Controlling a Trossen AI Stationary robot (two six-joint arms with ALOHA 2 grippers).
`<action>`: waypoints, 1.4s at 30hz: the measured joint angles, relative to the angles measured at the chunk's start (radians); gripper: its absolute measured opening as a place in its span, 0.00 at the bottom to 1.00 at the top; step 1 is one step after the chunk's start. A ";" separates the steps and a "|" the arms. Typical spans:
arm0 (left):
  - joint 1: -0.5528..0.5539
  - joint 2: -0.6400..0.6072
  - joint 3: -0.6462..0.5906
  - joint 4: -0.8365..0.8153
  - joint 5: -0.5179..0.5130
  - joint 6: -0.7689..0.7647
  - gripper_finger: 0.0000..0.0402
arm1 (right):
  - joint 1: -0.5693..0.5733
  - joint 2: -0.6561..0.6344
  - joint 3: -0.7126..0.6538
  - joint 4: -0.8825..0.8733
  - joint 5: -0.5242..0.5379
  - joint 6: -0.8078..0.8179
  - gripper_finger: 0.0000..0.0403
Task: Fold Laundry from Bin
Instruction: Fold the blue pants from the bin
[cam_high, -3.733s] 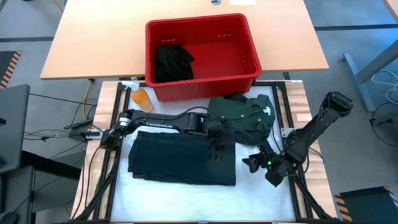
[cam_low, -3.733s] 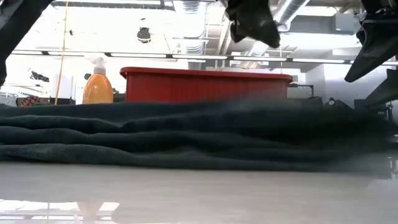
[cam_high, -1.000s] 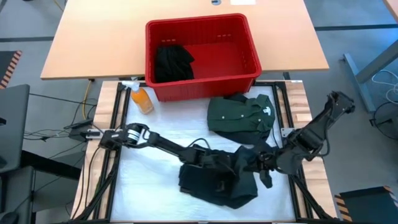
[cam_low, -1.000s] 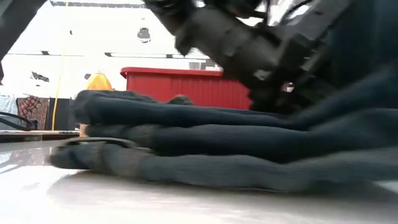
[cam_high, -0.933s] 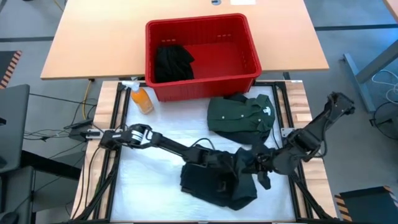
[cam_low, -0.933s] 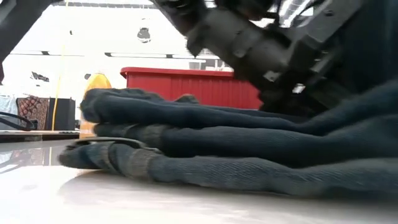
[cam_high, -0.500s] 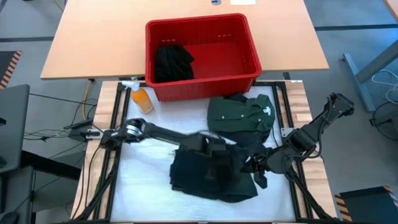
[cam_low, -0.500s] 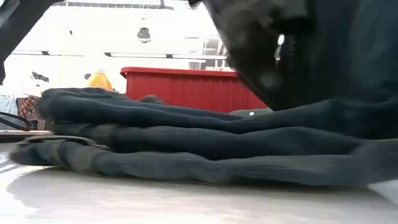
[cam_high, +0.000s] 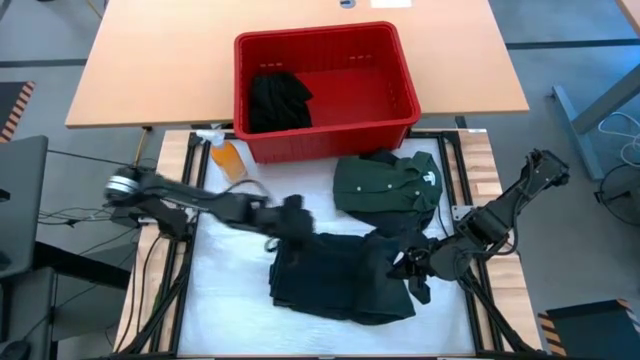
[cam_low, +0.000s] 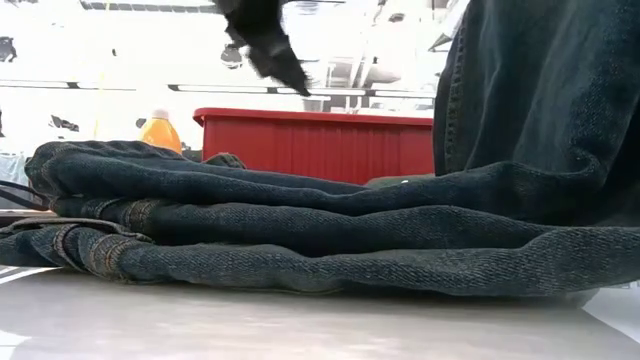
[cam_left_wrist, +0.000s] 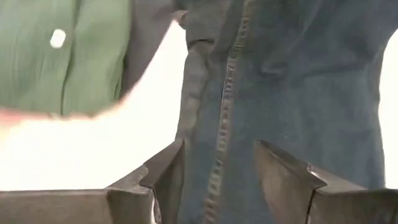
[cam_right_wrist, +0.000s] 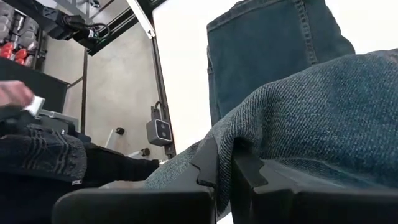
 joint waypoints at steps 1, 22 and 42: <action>-0.010 -0.053 -0.101 0.105 -0.009 -0.061 0.44 | 0.000 0.000 0.000 0.002 -0.006 0.004 0.08; -0.108 0.465 -0.058 0.558 0.039 -0.295 0.44 | -0.020 0.000 0.188 -0.235 -0.090 0.045 0.08; 0.048 0.685 0.510 0.137 0.347 -0.024 0.44 | -0.040 0.235 0.188 -0.297 -0.239 0.066 0.08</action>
